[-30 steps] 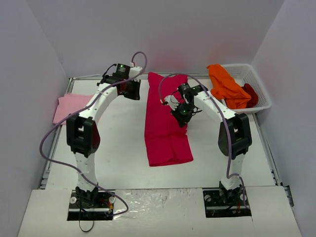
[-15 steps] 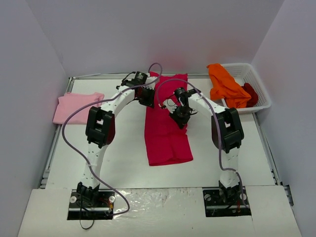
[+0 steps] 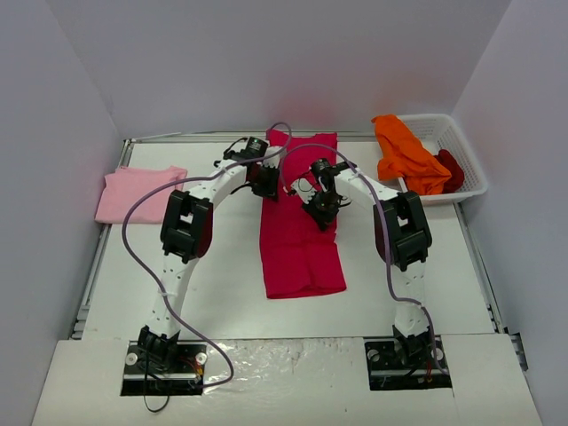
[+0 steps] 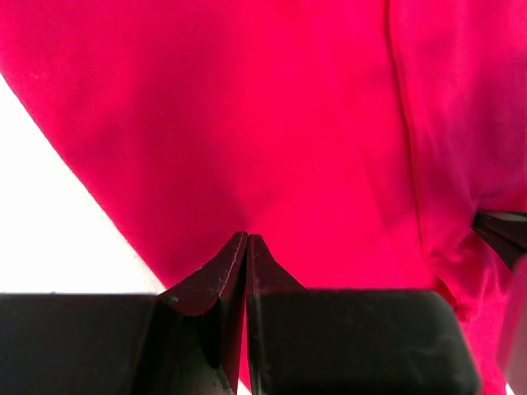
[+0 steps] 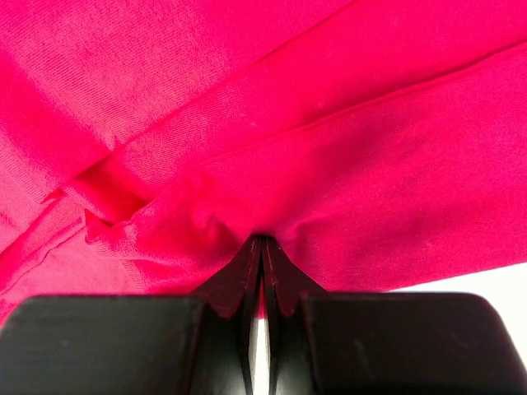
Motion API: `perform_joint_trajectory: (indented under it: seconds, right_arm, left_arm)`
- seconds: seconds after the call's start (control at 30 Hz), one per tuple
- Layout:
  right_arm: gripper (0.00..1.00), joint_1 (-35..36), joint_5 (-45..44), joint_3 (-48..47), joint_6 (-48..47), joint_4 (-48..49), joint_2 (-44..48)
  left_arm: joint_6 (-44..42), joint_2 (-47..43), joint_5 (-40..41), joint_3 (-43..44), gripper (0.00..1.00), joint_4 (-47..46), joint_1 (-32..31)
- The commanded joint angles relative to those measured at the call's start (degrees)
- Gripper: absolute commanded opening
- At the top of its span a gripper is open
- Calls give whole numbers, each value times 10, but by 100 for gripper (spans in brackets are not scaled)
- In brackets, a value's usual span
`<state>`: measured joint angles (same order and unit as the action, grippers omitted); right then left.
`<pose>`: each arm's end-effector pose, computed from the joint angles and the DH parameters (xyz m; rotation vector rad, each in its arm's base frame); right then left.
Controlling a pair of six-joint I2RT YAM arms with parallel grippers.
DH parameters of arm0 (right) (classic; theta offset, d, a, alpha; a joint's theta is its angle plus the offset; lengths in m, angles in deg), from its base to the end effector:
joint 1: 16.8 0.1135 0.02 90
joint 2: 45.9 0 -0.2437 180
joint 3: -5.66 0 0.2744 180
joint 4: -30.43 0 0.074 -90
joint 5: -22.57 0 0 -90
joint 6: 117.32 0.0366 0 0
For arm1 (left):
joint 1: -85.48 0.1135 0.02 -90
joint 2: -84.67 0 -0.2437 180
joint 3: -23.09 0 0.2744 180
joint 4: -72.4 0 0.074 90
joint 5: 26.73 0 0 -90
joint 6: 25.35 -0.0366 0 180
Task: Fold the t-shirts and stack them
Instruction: Rotate the tshirt 90 degrees
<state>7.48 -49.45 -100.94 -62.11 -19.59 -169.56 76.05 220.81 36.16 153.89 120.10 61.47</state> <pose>0.4145 0.1994 0.1356 -1.4023 2.2999 0.3742 0.4801 -0.2321 0.1717 0.4828 2.5042 -0.8422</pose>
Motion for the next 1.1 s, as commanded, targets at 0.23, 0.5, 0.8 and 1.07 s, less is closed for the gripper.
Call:
perform_joint_trajectory:
  seconds: [0.23, 0.5, 0.8, 1.07]
  right_arm:
    - [0, -16, 6, 14, -8, -8, -12]
    - [0, -22, 7, -7, -8, -8, -35]
    - [0, -37, 14, -44, -14, -10, -59]
    - [0, -48, 15, -80, -20, -11, -77]
  left_arm:
    - [36, 17, 13, -9, 2, -30, -5]
    - [45, 46, 19, 20, 2, -17, -2]
    - [46, 93, 21, 103, 2, 13, 12]
    - [49, 128, 46, 169, 2, 46, 19]
